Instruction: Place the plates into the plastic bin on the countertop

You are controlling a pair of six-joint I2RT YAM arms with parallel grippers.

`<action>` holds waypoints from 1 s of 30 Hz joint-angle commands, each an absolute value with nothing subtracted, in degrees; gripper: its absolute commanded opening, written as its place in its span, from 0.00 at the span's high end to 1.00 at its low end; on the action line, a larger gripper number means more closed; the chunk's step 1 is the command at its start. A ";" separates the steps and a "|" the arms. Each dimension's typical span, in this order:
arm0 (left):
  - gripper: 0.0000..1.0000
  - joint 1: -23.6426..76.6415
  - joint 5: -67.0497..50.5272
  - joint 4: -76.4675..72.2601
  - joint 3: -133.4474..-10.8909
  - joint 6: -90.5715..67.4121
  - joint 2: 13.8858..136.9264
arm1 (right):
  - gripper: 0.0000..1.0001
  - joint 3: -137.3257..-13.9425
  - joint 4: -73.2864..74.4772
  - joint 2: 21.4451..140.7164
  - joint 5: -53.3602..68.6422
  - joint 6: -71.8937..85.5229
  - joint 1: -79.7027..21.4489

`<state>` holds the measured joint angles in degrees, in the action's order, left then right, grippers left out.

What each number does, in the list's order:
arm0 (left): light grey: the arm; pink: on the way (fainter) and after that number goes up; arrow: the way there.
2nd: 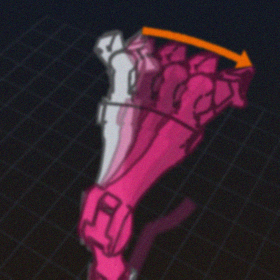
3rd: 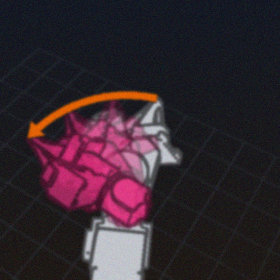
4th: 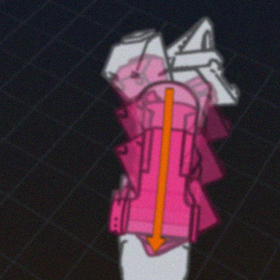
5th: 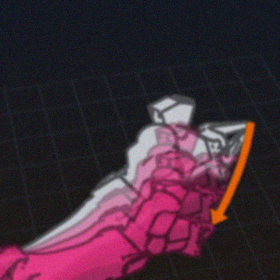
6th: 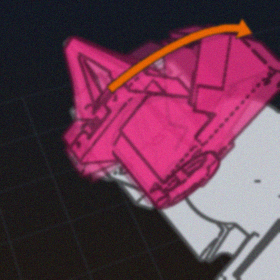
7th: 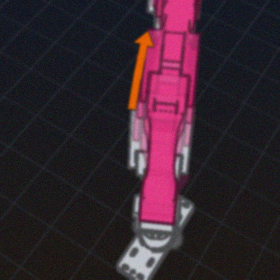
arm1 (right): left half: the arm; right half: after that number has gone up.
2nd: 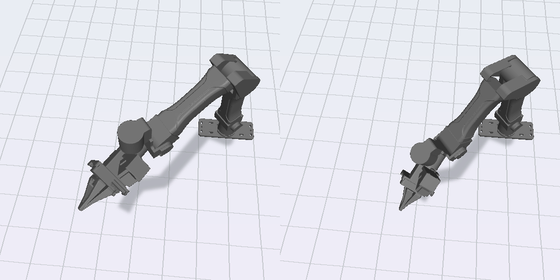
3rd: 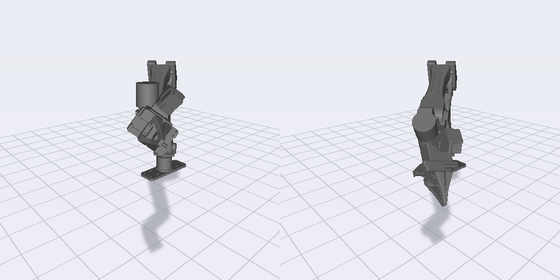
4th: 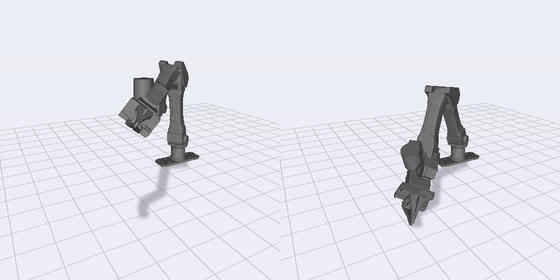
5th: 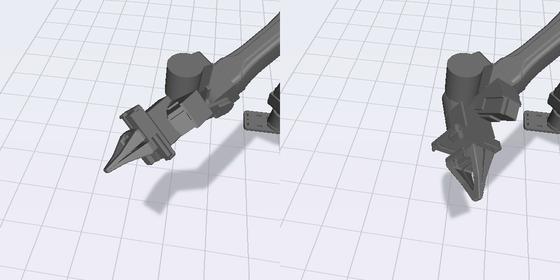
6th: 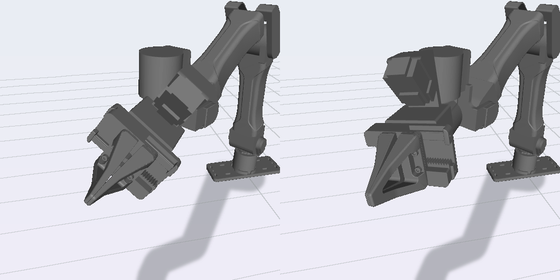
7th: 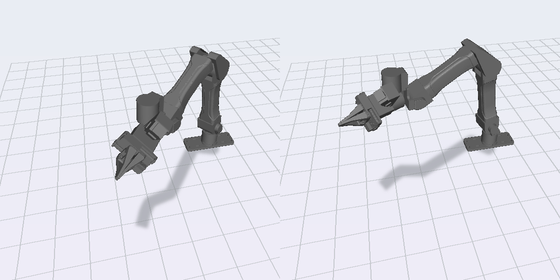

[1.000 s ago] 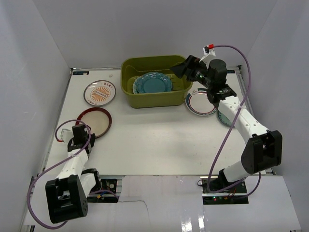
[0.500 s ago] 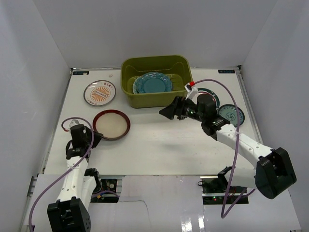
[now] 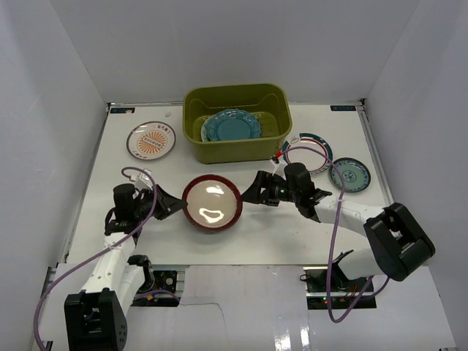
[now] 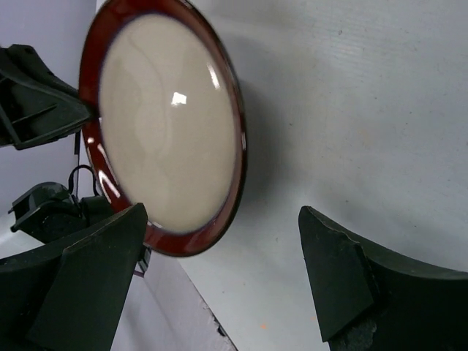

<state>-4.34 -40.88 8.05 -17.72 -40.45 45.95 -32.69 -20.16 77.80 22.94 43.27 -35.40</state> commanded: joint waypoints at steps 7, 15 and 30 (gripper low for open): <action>1.00 -1.41 -60.37 -4.83 -23.20 -40.78 49.39 | 0.02 -32.43 -27.42 83.32 23.73 45.97 -35.77; 0.94 -0.79 -61.70 -5.80 -26.19 -42.01 52.47 | 0.90 -34.01 -27.42 82.01 27.07 46.49 -35.86; 0.12 -0.88 -11.09 13.29 -46.94 -38.39 54.40 | 0.92 -61.94 -14.77 71.45 28.21 41.05 -26.99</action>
<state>-0.89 -26.44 11.66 -45.82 -37.30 52.71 -51.03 -6.37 73.60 25.52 40.10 -30.76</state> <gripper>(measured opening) 0.870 0.127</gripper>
